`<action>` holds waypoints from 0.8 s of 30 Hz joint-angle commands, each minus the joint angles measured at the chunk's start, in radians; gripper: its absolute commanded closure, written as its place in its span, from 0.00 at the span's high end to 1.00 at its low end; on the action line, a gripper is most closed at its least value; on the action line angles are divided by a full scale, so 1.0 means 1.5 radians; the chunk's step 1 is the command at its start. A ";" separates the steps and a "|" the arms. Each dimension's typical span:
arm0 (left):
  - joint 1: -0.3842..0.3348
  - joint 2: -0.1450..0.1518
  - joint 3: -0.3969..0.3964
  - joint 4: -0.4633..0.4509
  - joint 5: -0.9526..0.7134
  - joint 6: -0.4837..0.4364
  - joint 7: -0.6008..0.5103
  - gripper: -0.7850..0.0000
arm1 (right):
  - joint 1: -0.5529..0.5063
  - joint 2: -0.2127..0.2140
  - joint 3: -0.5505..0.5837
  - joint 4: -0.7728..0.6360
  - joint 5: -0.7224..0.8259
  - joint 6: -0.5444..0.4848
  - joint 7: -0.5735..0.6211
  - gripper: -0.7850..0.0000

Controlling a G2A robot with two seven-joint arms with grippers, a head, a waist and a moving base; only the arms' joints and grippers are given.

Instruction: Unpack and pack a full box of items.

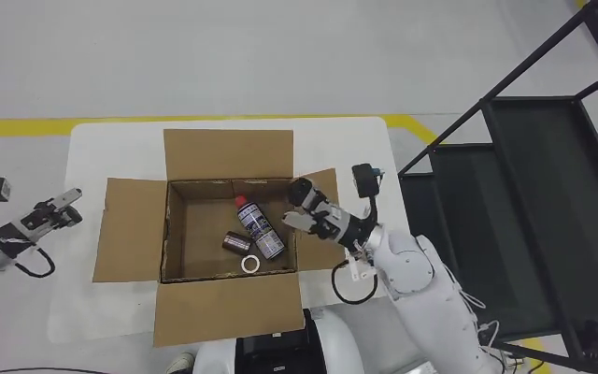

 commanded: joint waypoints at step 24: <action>0.022 -0.009 0.106 -0.257 -0.149 0.048 -0.086 1.00 | -0.168 0.014 0.119 -0.011 -0.047 0.003 -0.194 1.00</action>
